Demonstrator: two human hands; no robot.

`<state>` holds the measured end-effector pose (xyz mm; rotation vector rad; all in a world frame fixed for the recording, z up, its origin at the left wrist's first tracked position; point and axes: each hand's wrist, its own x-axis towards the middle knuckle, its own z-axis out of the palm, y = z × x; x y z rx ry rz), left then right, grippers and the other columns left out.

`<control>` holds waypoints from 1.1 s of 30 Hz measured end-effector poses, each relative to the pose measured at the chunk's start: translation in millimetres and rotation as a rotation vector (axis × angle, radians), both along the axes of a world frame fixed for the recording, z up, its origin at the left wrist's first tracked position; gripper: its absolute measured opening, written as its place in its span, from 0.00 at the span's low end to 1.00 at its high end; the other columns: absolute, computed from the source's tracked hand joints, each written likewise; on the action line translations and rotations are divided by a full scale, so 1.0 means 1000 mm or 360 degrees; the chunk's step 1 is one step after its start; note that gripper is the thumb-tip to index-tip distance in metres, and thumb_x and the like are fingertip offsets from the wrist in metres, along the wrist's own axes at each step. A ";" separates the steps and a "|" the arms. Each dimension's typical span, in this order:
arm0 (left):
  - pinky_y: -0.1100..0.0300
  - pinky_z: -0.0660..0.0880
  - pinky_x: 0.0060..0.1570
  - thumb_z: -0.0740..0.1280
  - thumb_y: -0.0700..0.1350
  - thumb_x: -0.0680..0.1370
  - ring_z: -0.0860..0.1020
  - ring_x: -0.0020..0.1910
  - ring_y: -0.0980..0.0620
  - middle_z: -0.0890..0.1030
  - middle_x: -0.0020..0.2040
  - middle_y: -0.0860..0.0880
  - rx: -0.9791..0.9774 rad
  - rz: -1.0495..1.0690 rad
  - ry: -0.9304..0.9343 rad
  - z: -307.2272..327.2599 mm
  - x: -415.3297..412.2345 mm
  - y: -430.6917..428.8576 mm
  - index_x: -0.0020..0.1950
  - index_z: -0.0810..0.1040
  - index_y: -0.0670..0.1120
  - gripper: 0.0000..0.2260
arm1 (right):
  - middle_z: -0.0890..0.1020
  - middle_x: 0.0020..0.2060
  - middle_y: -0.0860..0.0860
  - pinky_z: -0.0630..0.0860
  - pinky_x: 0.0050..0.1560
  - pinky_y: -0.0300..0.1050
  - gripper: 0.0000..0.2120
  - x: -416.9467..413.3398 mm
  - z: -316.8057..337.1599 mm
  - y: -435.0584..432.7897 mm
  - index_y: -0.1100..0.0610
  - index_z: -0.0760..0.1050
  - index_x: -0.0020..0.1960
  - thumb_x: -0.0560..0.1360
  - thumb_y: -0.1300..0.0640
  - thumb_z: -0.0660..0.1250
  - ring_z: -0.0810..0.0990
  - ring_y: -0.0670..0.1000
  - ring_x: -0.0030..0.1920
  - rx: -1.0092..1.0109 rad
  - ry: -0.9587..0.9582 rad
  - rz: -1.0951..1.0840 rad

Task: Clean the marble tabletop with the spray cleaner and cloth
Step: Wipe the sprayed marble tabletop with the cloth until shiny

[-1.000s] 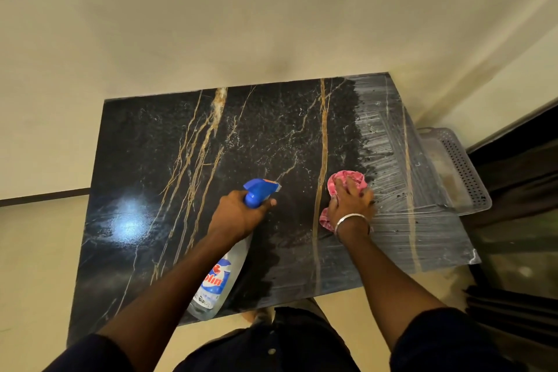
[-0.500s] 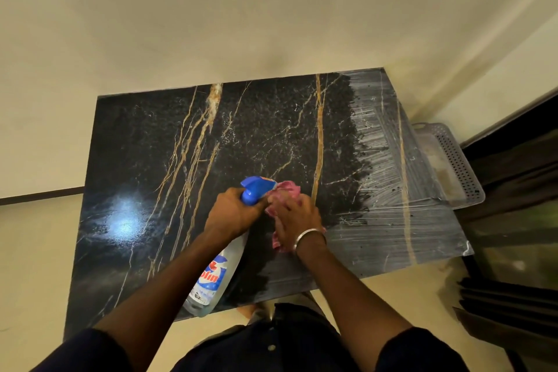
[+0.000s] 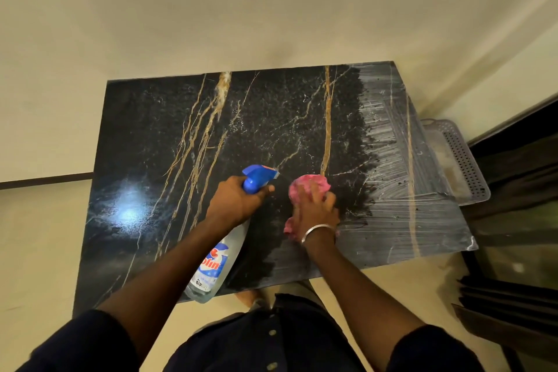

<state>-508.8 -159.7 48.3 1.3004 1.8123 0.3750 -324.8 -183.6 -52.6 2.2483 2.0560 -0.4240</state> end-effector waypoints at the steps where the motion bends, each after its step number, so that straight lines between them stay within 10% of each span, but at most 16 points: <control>1: 0.60 0.72 0.41 0.71 0.56 0.73 0.77 0.39 0.53 0.80 0.44 0.48 0.0007 0.0002 0.0006 0.000 0.000 -0.001 0.59 0.77 0.44 0.21 | 0.66 0.73 0.50 0.75 0.50 0.57 0.29 -0.015 -0.002 -0.007 0.45 0.64 0.73 0.74 0.46 0.67 0.68 0.63 0.62 0.0016 0.0010 0.0059; 7: 0.59 0.74 0.43 0.72 0.57 0.73 0.79 0.40 0.53 0.80 0.44 0.48 0.0012 -0.0020 -0.0019 0.001 0.005 -0.003 0.59 0.78 0.44 0.21 | 0.70 0.70 0.49 0.76 0.44 0.54 0.30 -0.017 -0.002 -0.025 0.43 0.66 0.71 0.71 0.45 0.68 0.71 0.60 0.54 0.0039 -0.0041 0.0463; 19: 0.54 0.77 0.49 0.70 0.57 0.74 0.79 0.46 0.49 0.79 0.49 0.47 -0.0049 -0.0053 -0.0070 0.003 0.001 -0.007 0.60 0.75 0.44 0.21 | 0.62 0.75 0.52 0.73 0.55 0.55 0.25 0.053 -0.002 -0.009 0.46 0.64 0.74 0.78 0.50 0.62 0.63 0.64 0.64 0.0117 -0.0095 -0.0384; 27: 0.53 0.79 0.45 0.72 0.59 0.72 0.81 0.40 0.51 0.82 0.43 0.47 -0.0008 0.0052 0.0009 -0.002 0.002 -0.013 0.56 0.79 0.46 0.20 | 0.61 0.74 0.56 0.71 0.58 0.61 0.33 -0.047 -0.024 -0.029 0.49 0.57 0.76 0.74 0.44 0.63 0.66 0.66 0.68 -0.0109 -0.0145 0.0499; 33: 0.58 0.76 0.42 0.70 0.58 0.73 0.80 0.41 0.51 0.81 0.44 0.47 -0.0064 0.0079 0.0001 0.000 0.002 -0.018 0.56 0.77 0.45 0.20 | 0.72 0.68 0.53 0.77 0.38 0.49 0.30 0.019 -0.007 -0.031 0.48 0.68 0.71 0.70 0.45 0.69 0.72 0.60 0.51 0.0152 -0.0100 0.0478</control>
